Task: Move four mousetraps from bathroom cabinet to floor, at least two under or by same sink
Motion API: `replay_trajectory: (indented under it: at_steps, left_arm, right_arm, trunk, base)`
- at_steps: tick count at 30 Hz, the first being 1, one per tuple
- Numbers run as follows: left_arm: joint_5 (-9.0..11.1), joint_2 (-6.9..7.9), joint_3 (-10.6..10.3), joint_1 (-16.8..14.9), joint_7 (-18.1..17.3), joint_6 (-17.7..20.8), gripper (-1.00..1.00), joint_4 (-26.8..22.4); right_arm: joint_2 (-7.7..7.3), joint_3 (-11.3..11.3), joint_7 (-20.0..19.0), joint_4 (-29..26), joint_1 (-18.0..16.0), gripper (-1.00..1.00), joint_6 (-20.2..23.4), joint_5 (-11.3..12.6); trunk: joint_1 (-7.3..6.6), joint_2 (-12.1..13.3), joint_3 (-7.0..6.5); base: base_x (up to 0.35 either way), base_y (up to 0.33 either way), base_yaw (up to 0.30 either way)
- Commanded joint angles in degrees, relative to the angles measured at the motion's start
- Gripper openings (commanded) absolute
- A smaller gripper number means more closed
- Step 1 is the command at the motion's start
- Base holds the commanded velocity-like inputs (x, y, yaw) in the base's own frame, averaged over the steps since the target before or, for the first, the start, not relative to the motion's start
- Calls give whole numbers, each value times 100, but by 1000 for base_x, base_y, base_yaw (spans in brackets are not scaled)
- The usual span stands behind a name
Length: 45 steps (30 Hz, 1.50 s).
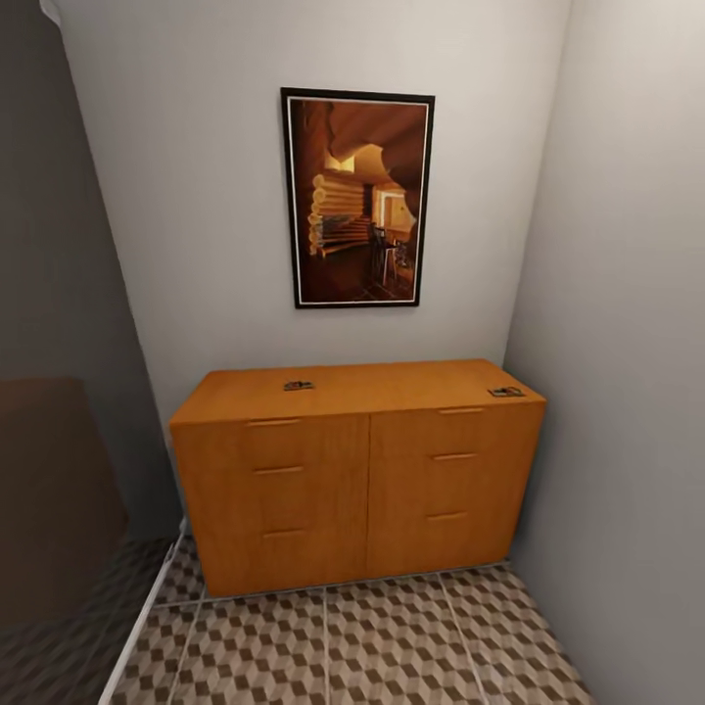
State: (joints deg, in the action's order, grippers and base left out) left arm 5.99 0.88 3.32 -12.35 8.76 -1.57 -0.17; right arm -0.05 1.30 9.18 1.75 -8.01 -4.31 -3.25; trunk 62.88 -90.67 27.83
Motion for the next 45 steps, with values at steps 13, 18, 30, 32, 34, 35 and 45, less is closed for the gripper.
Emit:
replay_trajectory:
  at_steps: [13, 18, 30, 32, 34, 35, 45]
  left_arm:
    - [43, 0, 29, -5, 3, -20, 100, 0]
    - [43, 0, 29, -4, 3, -26, 100, -1]
    - [43, 2, 29, -3, 3, -14, 100, 3]
    - [43, 0, 29, -4, 3, -15, 100, 1]
    - [43, 0, 29, -4, 3, -17, 100, 1]
    - [43, 0, 29, -4, 3, -17, 100, 0]
    - [40, 0, 29, -4, 3, -25, 100, -1]
  right_arm:
    - [-4, 10, 19, 19, -8, 100, -26, -35]
    - [-4, 10, 17, 19, -8, 100, -26, -35]
    - [-3, 10, 14, 19, -8, 100, -26, -35]
    - [-3, 10, 14, 19, -8, 100, -26, -35]
    - [-2, 10, 14, 19, -8, 100, -26, -35]
    - [-2, 10, 14, 19, -8, 100, -26, -35]
    - [-4, 10, 17, 19, -8, 100, -26, -34]
  trunk:
    - [2, -3, 6]
    - [2, -3, 6]
    - [2, -3, 6]
    - [2, -3, 6]
    - [2, -3, 6]
    - [2, -3, 6]
    - [2, -3, 6]
  base:
    - [198, -131, 0]
    - [45, -19, 0]
    - [174, -1, 0]
    - [308, 0, 0]
    - [314, 0, 0]
    - [305, 0, 0]
    - [86, 0, 0]
